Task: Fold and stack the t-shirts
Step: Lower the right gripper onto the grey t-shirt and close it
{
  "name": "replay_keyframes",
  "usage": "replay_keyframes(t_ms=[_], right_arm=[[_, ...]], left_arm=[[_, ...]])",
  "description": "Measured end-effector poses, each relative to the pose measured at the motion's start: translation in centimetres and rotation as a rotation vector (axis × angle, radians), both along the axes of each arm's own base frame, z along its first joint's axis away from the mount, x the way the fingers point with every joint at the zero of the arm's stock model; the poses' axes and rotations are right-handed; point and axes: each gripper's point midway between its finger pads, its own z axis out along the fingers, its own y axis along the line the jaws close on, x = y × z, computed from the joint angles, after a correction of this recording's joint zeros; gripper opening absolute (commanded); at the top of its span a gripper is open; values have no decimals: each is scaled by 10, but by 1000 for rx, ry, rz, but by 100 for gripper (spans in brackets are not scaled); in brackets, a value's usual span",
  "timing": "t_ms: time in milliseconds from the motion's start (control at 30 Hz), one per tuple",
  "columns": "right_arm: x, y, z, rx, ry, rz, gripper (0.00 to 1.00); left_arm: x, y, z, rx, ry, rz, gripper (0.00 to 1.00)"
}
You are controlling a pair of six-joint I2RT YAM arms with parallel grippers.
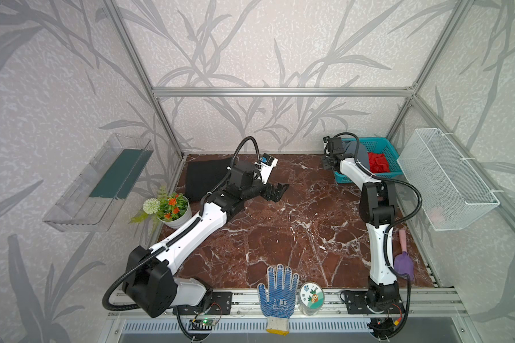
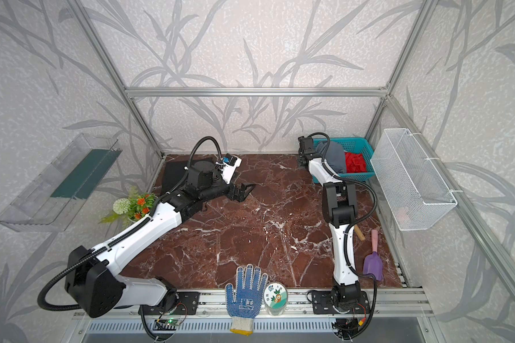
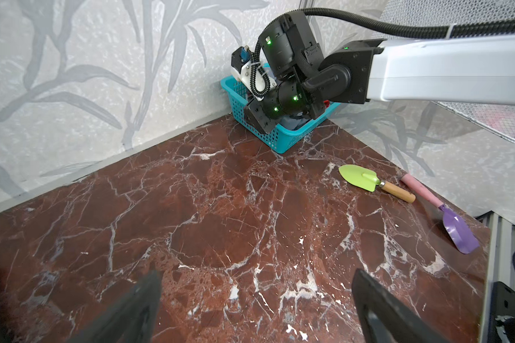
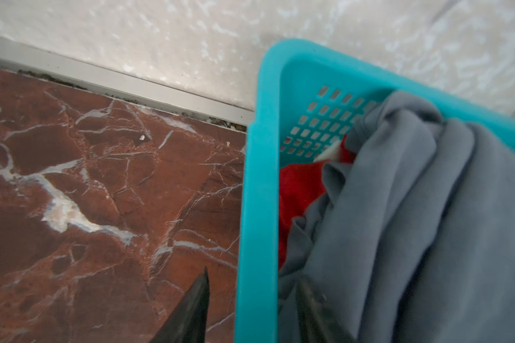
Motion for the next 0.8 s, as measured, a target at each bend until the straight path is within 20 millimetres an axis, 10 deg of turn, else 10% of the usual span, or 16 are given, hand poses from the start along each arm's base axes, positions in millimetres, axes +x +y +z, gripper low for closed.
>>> replay_keyframes(t_ms=[267,500,800], right_arm=[[-12,7,38,89,-63,1,63],[-8,-27,102,63,-205,-138,52],[-9,-82,54,46,-104,-269,41]], left_arm=[[6,-3,-19,32,21,-7,99],[4,-3,-20,37,24,-14,99],[1,-5,-22,35,38,-29,99]])
